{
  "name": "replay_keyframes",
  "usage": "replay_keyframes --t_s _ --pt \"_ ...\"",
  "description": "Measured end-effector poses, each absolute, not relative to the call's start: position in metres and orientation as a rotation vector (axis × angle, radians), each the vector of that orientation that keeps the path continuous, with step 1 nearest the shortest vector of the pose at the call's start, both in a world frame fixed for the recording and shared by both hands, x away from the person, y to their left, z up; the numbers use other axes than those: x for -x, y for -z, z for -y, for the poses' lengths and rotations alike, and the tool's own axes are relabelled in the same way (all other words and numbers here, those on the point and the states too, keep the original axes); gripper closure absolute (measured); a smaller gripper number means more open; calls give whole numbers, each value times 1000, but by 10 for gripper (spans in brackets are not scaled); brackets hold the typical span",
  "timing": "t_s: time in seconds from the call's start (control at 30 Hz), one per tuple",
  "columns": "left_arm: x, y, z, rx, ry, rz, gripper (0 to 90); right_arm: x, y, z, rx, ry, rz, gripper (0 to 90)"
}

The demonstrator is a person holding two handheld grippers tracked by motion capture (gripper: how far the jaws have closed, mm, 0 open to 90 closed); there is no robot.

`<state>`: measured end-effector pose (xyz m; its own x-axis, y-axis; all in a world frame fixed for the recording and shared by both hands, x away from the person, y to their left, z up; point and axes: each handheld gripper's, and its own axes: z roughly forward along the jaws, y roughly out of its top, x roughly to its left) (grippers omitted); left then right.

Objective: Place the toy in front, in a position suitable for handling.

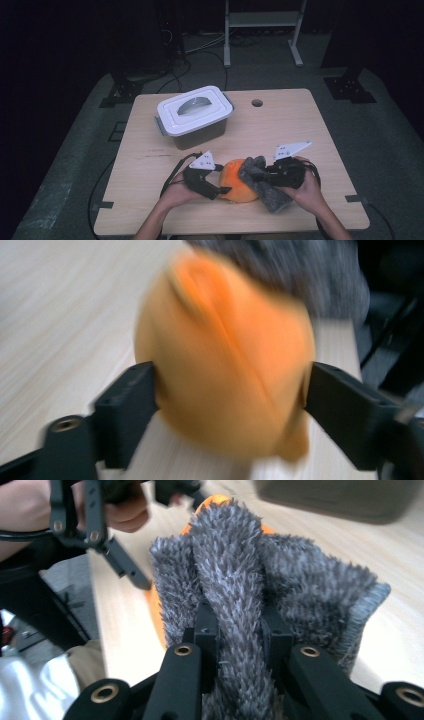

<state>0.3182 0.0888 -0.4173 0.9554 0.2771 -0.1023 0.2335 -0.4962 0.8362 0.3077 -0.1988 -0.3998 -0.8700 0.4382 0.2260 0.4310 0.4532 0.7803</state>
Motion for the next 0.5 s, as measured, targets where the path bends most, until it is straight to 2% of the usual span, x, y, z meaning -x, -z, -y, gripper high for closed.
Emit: replay_keyframes --t_s 0.07,0.17,0.27,0.4,0.5 --pt "-316 414 -84 -2118 -75 -352 183 -301 400 190 -754 -1414 -2695 744" --pt "-312 415 -83 -2138 -134 -319 279 -297 396 185 -718 -1374 -2707 746" --pt "-309 414 -82 -2146 -160 -269 321 -296 383 185 -701 -1387 -2679 748" --pt "-301 412 -78 -2152 -191 -183 335 -299 364 173 -637 -1415 -2656 747" --pt "-298 412 -78 -2169 -217 -138 334 -304 363 165 -623 -1386 -2681 747"
